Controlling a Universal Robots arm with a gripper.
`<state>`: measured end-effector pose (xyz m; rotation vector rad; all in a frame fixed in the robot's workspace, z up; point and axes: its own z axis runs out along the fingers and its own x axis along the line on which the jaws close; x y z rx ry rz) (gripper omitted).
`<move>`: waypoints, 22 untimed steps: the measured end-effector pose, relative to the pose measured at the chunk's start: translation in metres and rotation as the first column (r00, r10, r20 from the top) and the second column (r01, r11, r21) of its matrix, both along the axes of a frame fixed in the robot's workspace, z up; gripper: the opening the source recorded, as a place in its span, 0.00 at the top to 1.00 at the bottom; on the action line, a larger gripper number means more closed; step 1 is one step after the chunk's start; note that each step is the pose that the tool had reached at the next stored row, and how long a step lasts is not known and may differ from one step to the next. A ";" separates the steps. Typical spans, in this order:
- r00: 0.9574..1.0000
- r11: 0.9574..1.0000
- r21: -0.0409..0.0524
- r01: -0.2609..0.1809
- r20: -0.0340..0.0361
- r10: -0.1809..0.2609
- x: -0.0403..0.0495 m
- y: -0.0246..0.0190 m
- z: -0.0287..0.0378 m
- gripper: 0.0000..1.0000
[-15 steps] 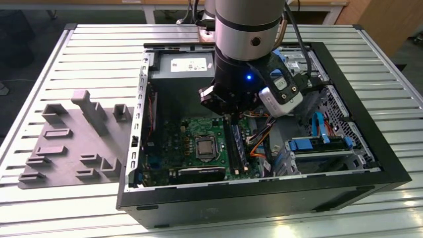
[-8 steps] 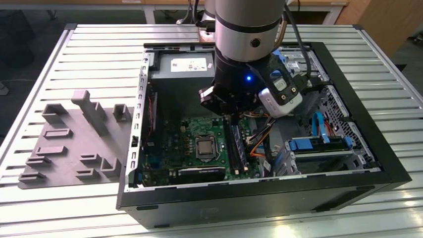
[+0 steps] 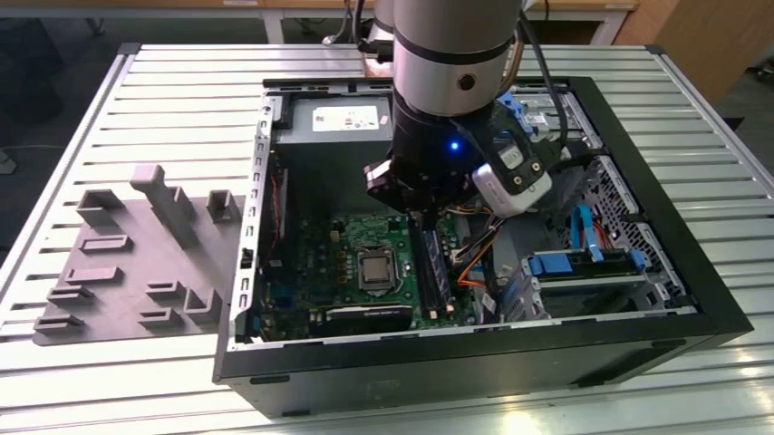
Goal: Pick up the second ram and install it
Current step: 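Insert the second ram into the second slot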
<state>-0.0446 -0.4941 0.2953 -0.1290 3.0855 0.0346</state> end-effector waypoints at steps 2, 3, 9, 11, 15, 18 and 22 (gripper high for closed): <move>1.000 1.000 0.000 0.000 0.000 0.000 0.0000 0.0000 -0.0006 0.89; 1.000 1.000 0.000 0.000 0.000 0.000 0.0000 0.0000 -0.0009 0.89; 1.000 1.000 0.000 0.000 0.000 0.000 0.0000 0.0000 -0.0029 0.89; 1.000 1.000 0.000 0.000 0.000 0.000 0.0000 0.0000 -0.0036 0.89; 1.000 1.000 0.000 0.000 0.000 0.000 0.0000 0.0000 -0.0051 0.89; 1.000 1.000 0.000 0.000 0.000 0.000 0.0000 0.0000 -0.0061 0.89; 1.000 1.000 0.000 0.000 0.000 0.000 0.0000 0.0000 -0.0078 0.89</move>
